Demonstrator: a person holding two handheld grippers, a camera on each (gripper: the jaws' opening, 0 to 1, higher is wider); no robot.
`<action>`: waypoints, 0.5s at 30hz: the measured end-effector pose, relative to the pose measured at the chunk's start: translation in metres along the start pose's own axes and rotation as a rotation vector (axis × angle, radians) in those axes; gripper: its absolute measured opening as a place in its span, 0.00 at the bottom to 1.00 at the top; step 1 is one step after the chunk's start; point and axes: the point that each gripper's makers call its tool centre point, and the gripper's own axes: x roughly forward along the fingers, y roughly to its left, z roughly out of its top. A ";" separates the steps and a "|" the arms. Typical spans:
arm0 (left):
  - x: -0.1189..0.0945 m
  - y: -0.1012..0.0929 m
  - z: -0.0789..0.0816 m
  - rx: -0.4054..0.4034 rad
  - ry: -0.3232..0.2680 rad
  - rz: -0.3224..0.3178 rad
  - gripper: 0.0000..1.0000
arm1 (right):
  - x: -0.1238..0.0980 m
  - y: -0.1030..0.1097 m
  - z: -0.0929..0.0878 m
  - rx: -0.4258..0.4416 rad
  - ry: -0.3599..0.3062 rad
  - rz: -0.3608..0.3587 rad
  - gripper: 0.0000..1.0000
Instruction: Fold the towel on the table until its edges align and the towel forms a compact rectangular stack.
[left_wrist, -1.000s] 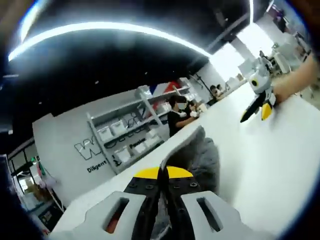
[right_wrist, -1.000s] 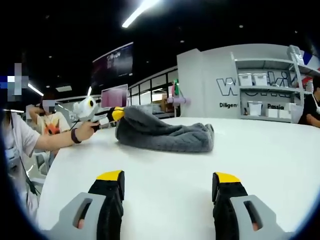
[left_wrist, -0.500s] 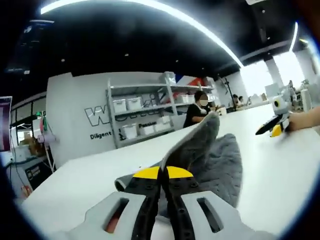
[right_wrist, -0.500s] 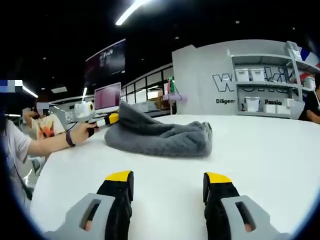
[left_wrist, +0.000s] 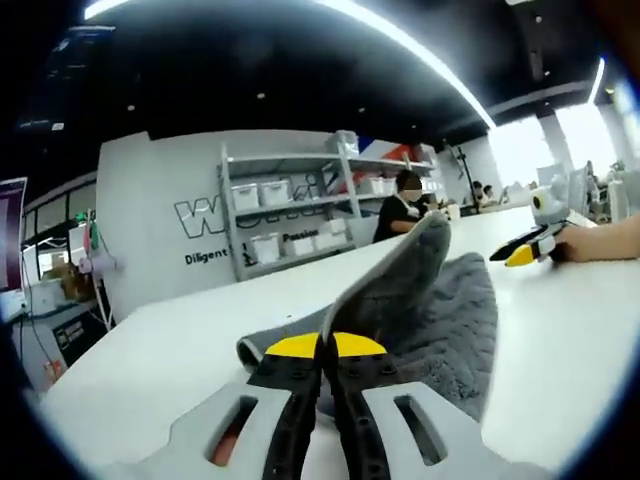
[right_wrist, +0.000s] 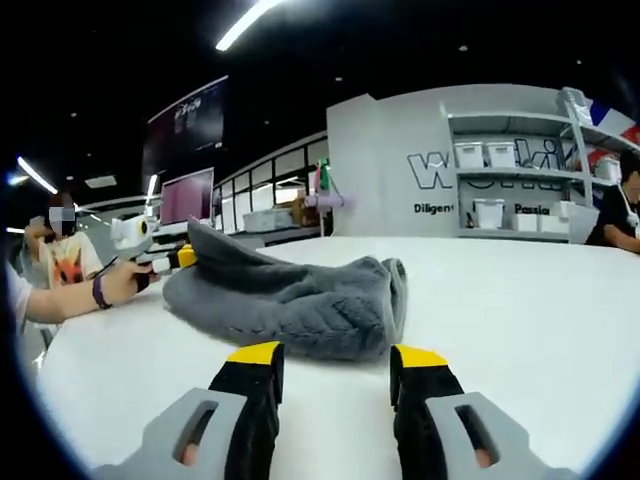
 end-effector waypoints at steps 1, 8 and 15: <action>0.000 0.000 -0.001 -0.001 0.002 0.000 0.02 | 0.003 -0.003 0.001 -0.002 -0.001 -0.005 0.39; 0.001 0.003 -0.010 -0.078 0.013 0.000 0.02 | 0.014 -0.010 0.004 -0.015 -0.004 -0.003 0.36; 0.000 0.013 -0.019 -0.208 0.026 0.015 0.02 | 0.011 -0.008 0.006 -0.029 -0.018 0.015 0.23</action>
